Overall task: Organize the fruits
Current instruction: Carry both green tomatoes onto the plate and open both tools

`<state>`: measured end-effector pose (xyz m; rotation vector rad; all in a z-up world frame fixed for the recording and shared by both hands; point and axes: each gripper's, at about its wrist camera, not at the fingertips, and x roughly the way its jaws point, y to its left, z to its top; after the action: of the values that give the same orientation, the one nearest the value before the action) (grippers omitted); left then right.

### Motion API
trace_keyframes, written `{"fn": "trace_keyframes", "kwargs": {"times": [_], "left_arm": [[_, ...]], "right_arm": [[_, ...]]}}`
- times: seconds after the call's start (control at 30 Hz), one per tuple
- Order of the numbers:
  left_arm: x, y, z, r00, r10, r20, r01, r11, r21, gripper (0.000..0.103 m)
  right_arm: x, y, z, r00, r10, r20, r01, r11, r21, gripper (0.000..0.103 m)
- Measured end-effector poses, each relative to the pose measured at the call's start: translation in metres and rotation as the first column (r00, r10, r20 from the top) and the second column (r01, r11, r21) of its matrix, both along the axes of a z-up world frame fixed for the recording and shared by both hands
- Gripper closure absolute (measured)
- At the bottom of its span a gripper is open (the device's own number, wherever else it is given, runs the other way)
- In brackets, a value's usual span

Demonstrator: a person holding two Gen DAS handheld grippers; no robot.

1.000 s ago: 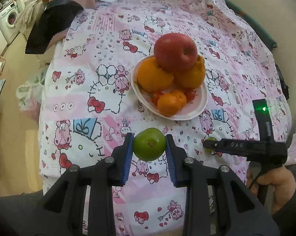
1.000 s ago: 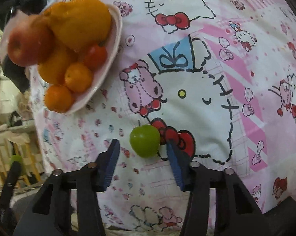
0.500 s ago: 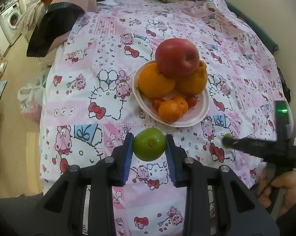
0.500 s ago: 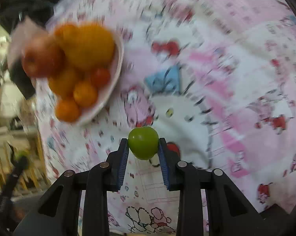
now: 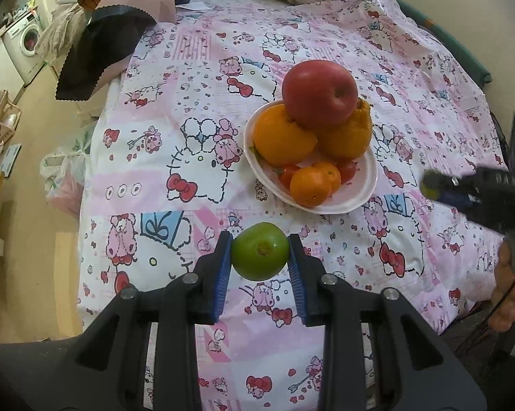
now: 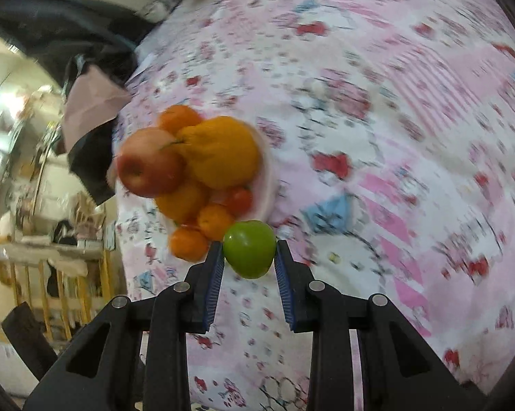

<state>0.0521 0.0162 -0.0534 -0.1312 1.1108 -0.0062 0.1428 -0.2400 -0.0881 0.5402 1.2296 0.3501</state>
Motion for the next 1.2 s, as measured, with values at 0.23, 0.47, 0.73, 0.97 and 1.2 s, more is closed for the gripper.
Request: {"fn": "trace_keyframes", "kwargs": {"times": [0.23,0.47,0.73,0.97,1.2], "left_arm": [[0.008,-0.002,-0.004,1.0,-0.004,-0.007,0.004,1.0,0.012,0.075],[0.011,0.002,-0.007,1.0,0.003,-0.012,-0.003,1.0,0.023,0.075],[0.017,0.0,-0.007,1.0,-0.004,-0.014,0.004,1.0,0.004,0.075],[0.04,-0.03,-0.011,0.999,-0.036,-0.011,0.035,0.998,-0.043,0.075],[0.078,-0.073,-0.022,0.999,-0.035,0.03,0.037,0.998,-0.044,0.075]], "right_arm": [[0.036,0.049,-0.031,0.993,0.107,-0.053,-0.11,0.993,-0.049,0.071],[0.048,0.064,-0.059,0.985,0.121,-0.12,-0.135,0.983,-0.121,0.07],[0.039,0.047,-0.041,0.991,0.075,-0.112,-0.083,0.994,-0.071,0.042],[0.01,-0.015,-0.01,0.988,-0.076,-0.132,0.083,0.995,0.049,0.041],[-0.013,-0.054,0.002,0.978,-0.157,-0.137,0.18,0.968,0.175,0.041]]}}
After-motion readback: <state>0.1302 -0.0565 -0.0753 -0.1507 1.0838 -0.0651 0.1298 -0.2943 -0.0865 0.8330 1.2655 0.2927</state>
